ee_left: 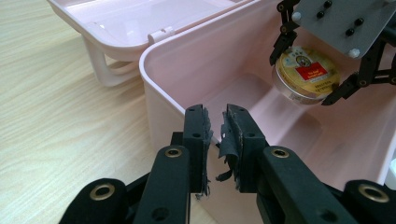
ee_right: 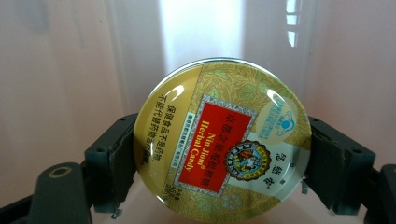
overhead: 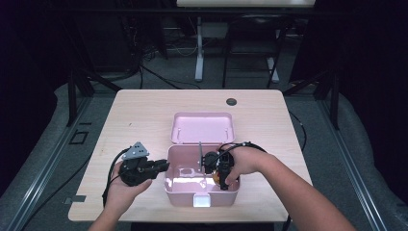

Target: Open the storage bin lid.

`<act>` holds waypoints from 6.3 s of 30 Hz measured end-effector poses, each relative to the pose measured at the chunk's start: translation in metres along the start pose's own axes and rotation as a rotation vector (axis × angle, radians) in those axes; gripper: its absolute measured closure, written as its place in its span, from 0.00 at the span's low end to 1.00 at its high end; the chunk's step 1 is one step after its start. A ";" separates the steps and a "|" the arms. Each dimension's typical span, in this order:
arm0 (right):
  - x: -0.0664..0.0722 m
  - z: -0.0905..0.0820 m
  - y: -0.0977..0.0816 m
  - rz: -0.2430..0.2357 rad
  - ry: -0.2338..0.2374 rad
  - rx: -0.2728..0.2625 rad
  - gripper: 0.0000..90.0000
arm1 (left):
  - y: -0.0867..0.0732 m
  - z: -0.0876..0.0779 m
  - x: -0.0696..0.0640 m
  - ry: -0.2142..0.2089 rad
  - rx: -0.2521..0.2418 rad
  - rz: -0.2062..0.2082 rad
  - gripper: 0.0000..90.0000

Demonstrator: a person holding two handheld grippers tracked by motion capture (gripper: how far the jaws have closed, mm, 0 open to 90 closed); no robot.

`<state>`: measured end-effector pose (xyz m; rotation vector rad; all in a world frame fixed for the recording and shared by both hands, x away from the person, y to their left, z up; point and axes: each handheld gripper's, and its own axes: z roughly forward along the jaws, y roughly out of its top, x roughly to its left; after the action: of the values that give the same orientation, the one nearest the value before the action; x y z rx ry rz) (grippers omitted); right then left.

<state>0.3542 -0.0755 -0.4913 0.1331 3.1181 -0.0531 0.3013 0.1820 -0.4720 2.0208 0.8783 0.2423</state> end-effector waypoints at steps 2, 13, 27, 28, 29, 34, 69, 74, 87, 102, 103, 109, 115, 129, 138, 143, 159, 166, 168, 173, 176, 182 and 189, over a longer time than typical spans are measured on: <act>0.000 0.001 0.000 -0.004 -0.005 -0.004 0.22 | 0.000 0.000 0.000 0.000 0.001 0.004 0.87; 0.001 0.006 0.000 -0.002 0.003 -0.013 0.22 | 0.000 0.000 0.000 0.000 0.000 0.003 0.87; 0.001 0.010 -0.001 -0.037 -0.010 -0.018 0.22 | 0.000 0.000 0.000 0.003 0.001 0.005 0.87; 0.001 0.010 -0.001 -0.032 -0.010 -0.017 0.22 | 0.000 0.000 0.000 0.003 0.001 0.004 0.87; 0.001 0.011 -0.001 -0.034 -0.013 -0.015 0.22 | 0.000 0.000 0.000 0.003 0.001 0.005 0.87; 0.001 0.014 0.000 -0.037 -0.016 -0.014 0.22 | 0.000 0.000 0.000 0.003 0.002 0.005 0.87; 0.001 0.027 -0.002 -0.044 0.005 -0.036 0.22 | 0.001 0.000 0.000 -0.002 0.005 0.004 0.87; 0.001 0.028 -0.002 -0.046 0.008 -0.031 0.21 | 0.001 0.000 -0.001 0.001 0.004 0.002 0.87; 0.000 0.016 -0.003 -0.024 0.004 -0.062 0.17 | 0.001 0.001 -0.001 0.001 0.002 0.001 0.88; 0.000 -0.009 -0.004 0.036 -0.008 -0.083 0.20 | 0.001 0.001 -0.001 0.005 0.002 0.003 0.88; -0.001 -0.013 -0.005 0.047 -0.010 -0.093 0.20 | 0.001 0.000 -0.001 0.003 0.004 0.003 0.88; -0.004 -0.030 -0.009 0.080 -0.039 -0.129 0.19 | 0.001 0.001 -0.001 0.002 0.002 0.001 0.88; -0.003 -0.042 -0.012 0.095 -0.049 -0.135 0.19 | 0.000 0.001 0.000 0.000 0.000 0.002 0.88; 0.003 -0.070 -0.021 0.114 -0.090 -0.187 0.19 | 0.000 0.001 0.000 0.002 -0.005 0.004 0.88; 0.001 -0.081 -0.031 0.157 -0.087 -0.208 0.20 | -0.001 0.001 -0.001 0.006 -0.007 0.007 0.88; -0.002 -0.085 -0.034 0.179 -0.085 -0.211 0.21 | 0.000 0.001 -0.003 0.017 -0.004 0.015 0.88; -0.014 -0.095 -0.042 0.237 -0.111 -0.255 0.22 | -0.001 0.001 -0.002 0.010 -0.008 0.012 0.88; -0.022 -0.093 -0.045 0.273 -0.116 -0.263 0.22 | -0.001 0.001 -0.002 0.011 -0.008 0.010 0.88; -0.024 -0.092 -0.048 0.289 -0.115 -0.268 0.22 | -0.001 0.001 -0.002 0.012 -0.008 0.012 0.88; -0.031 -0.088 -0.054 0.350 -0.138 -0.302 0.22 | -0.001 0.001 -0.002 0.013 -0.008 0.009 0.87; -0.033 -0.083 -0.059 0.393 -0.151 -0.344 0.23 | -0.001 0.001 -0.002 0.014 -0.008 0.009 0.87; -0.031 -0.074 -0.067 0.449 -0.169 -0.442 0.24 | -0.001 0.001 -0.002 0.015 -0.009 0.011 0.87; -0.034 -0.066 -0.077 0.548 -0.161 -0.575 0.14 | -0.001 0.001 -0.002 0.015 -0.009 0.011 0.87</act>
<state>0.3802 -0.1530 -0.4216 0.8887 2.6854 0.7756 0.2995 0.1799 -0.4733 2.0186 0.8744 0.2672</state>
